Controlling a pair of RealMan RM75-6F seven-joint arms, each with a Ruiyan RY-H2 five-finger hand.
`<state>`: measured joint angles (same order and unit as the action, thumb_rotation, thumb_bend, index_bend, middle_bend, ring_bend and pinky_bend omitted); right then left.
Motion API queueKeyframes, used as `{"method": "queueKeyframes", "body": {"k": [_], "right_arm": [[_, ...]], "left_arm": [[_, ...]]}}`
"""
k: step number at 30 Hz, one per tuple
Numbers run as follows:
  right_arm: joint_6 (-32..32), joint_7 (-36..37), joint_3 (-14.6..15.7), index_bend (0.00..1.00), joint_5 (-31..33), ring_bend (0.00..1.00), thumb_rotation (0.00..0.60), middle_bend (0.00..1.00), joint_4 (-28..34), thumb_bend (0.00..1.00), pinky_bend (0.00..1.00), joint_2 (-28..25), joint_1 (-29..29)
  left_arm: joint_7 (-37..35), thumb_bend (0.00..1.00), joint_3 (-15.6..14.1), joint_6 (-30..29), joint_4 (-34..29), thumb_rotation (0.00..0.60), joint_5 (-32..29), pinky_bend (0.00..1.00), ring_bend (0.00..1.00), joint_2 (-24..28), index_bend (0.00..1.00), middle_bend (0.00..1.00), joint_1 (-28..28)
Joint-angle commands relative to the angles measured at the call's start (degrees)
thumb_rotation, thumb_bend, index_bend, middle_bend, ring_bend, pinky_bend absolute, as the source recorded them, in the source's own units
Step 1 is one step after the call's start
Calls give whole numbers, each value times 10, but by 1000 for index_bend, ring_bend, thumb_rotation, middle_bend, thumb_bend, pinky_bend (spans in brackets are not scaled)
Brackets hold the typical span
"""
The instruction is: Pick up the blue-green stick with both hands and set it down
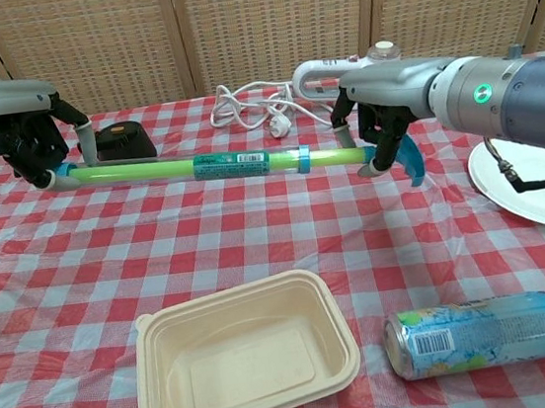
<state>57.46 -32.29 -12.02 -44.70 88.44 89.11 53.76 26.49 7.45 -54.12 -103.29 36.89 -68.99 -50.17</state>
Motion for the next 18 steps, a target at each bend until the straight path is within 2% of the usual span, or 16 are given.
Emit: {"method": "queueKeyframes", "body": {"k": [1,5,8,11,18], "right_arm": [[1,0,4,621,-7,832,600,883,-15,369,371,3,-2],[0,-15,12,421,3,596,600,596,-32,352,186,1,-4],[2,-36,20,301,16,394,600,395,-33,330,84,0,-5],[2,-52,23,248,31,267,600,279,-29,323,43,-5,-6],[29,-60,30,204,19,145,600,181,0,317,8,-19,-19]], "left_arm": [[-1,344,-3,5,-2,600,0,446,465,2,334,417,0],[-3,266,-8,14,-4,600,-1,264,227,6,189,145,-1],[-11,225,-8,20,-4,600,0,156,96,6,141,22,-1],[-25,220,-5,21,-8,600,8,117,69,5,139,1,3],[-76,220,-2,-12,-26,600,82,85,32,5,139,0,37]]}}
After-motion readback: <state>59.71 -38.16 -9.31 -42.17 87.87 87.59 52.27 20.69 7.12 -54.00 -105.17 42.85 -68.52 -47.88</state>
